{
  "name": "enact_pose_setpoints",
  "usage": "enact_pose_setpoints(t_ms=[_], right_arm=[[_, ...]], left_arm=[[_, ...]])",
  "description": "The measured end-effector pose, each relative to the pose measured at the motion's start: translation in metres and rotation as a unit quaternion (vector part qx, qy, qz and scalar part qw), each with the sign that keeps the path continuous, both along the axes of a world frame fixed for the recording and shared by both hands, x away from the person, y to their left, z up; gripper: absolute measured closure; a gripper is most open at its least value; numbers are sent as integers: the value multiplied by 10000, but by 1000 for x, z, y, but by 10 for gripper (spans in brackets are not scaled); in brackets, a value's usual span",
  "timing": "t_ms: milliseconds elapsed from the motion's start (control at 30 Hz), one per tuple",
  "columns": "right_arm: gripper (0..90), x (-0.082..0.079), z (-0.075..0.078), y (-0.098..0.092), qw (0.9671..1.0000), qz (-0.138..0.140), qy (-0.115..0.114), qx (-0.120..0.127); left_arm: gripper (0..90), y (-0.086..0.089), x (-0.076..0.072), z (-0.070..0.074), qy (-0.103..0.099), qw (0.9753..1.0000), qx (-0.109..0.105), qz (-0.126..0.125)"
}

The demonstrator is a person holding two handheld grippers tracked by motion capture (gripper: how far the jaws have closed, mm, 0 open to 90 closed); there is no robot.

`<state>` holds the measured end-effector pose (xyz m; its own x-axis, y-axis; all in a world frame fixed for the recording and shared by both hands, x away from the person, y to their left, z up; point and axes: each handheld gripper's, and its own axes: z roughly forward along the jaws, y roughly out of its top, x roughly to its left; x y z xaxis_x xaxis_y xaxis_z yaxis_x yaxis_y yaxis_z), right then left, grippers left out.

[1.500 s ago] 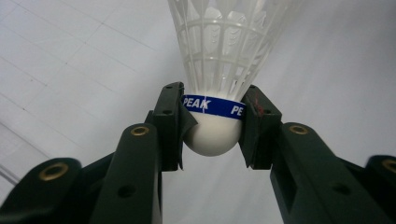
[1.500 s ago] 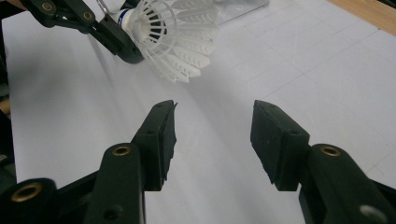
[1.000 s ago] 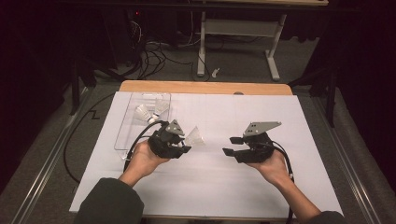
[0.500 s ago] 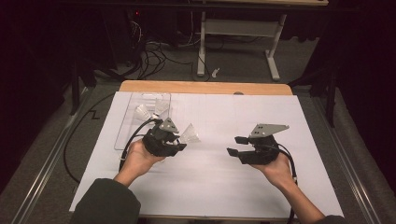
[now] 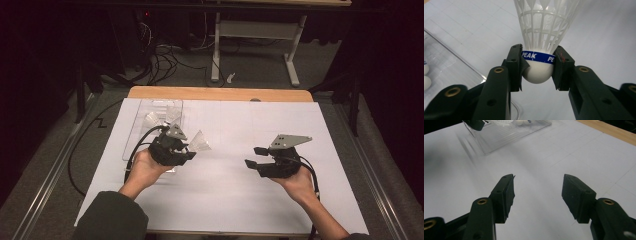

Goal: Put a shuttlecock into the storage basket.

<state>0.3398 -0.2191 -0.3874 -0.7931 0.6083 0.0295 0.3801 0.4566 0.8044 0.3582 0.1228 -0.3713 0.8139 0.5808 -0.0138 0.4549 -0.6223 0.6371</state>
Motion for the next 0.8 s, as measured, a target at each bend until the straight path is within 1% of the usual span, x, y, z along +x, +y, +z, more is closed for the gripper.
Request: enact_pose_setpoints(t_ms=[133,433,600,800], right_arm=[[438,-2,0,-2,10000,-27,-35,14],[434,-2,-3,-5,10000,-84,-18,39],[431,-4,-4,-6,9999,-110,-23,49],[429,-4,-5,-8,9999,-127,-23,67]], left_arm=[[647,4,1,1,11,10000,-13,74],[647,14,3,4,9,9997,-75,247],[647,19,4,7,-6,9993,-112,357],[647,26,8,10,26,9986,-127,509]])
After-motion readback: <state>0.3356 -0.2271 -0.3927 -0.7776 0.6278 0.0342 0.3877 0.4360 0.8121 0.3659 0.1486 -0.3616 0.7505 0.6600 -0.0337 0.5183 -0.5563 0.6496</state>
